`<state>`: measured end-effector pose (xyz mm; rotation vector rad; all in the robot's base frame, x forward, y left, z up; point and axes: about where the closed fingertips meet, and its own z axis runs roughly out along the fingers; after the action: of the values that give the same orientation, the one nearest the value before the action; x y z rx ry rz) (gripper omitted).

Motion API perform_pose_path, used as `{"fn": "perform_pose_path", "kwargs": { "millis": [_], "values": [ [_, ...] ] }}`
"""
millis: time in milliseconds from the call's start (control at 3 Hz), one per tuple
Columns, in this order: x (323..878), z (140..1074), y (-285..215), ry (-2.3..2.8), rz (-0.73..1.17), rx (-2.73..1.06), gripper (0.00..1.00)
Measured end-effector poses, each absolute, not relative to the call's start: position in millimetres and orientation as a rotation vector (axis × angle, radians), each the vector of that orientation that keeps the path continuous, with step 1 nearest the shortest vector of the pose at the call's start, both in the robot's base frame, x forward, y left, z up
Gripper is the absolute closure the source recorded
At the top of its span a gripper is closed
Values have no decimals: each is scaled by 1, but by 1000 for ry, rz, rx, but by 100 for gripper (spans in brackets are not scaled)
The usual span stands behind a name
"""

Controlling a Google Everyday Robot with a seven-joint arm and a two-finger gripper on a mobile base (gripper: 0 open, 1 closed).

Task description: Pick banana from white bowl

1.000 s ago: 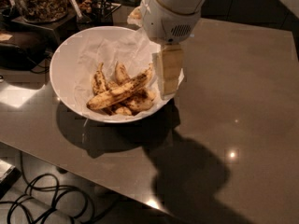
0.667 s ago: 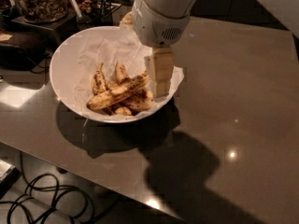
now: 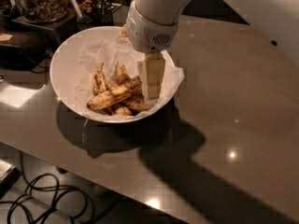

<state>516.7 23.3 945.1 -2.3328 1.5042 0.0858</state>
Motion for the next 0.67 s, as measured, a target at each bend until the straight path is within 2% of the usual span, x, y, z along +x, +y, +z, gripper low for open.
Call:
{"fn": "perform_pose_path", "kwargs": {
  "millis": [333,667],
  "values": [
    [525,936,26,1581,154,-2315,22],
    [529,931,30,1625,185,-2305,29]
  ]
}}
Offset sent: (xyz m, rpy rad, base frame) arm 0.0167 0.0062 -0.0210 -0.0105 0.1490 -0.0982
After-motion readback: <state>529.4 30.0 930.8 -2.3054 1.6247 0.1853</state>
